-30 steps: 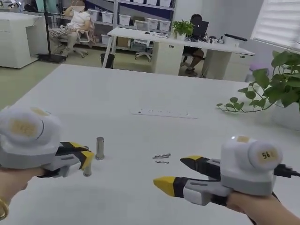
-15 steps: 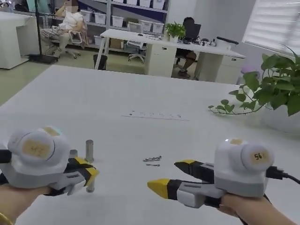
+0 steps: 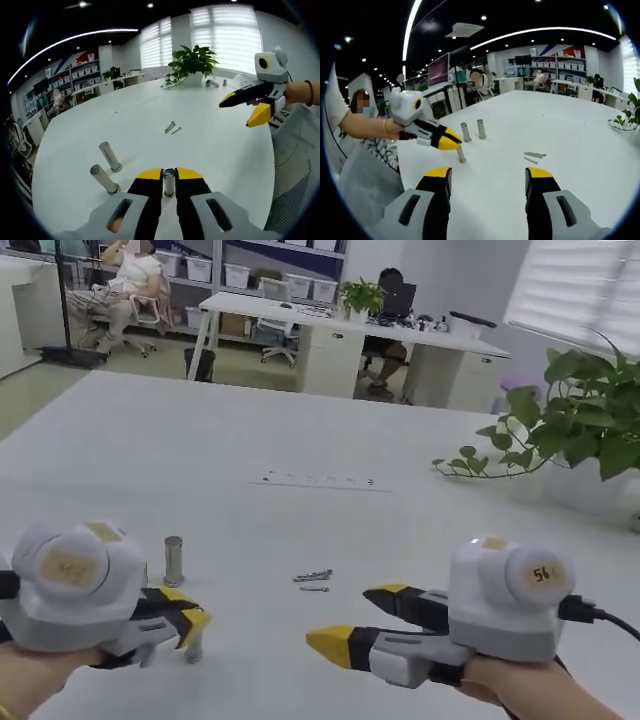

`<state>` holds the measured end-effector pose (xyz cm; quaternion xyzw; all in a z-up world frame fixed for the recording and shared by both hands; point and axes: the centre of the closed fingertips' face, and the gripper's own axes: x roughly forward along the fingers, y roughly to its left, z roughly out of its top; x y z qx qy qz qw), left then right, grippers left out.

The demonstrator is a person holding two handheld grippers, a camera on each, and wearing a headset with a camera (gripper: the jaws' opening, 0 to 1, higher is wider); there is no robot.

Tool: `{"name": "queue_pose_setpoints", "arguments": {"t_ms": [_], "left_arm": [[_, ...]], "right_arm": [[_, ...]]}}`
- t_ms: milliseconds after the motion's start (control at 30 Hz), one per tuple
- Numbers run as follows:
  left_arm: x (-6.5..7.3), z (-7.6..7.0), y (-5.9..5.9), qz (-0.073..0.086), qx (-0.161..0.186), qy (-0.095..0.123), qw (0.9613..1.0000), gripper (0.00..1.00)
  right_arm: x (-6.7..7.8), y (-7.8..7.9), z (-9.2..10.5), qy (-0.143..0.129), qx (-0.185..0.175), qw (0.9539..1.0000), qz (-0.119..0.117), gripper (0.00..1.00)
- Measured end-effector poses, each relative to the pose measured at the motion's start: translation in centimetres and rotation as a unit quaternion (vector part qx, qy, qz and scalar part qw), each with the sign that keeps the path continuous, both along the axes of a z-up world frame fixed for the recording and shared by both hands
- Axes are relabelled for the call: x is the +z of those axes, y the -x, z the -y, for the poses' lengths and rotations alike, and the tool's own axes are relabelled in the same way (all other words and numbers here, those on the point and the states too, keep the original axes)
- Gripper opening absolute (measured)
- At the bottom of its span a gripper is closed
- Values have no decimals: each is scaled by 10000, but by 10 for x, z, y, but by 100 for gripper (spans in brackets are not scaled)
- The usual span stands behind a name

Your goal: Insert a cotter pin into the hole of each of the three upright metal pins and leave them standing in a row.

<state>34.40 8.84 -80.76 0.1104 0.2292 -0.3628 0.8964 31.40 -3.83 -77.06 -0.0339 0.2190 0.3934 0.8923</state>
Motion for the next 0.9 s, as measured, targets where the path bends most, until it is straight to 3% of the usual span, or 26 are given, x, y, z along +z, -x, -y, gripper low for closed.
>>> {"name": "queue_pose_setpoints", "arguments": {"t_ms": [267,533,900], "left_arm": [[2,2,1,33,-193,71,9998,7],[2,3,1,56,-290,6,9996,8],[12,6,3,102,-315,44,9994,25]], "right_arm": [[-2,-2,0,16,4,10000,-47,61],[-5,-4,-2,92,81,9999,-91,61],[-6,-10,-2,178,125,9997,-135,61]]}}
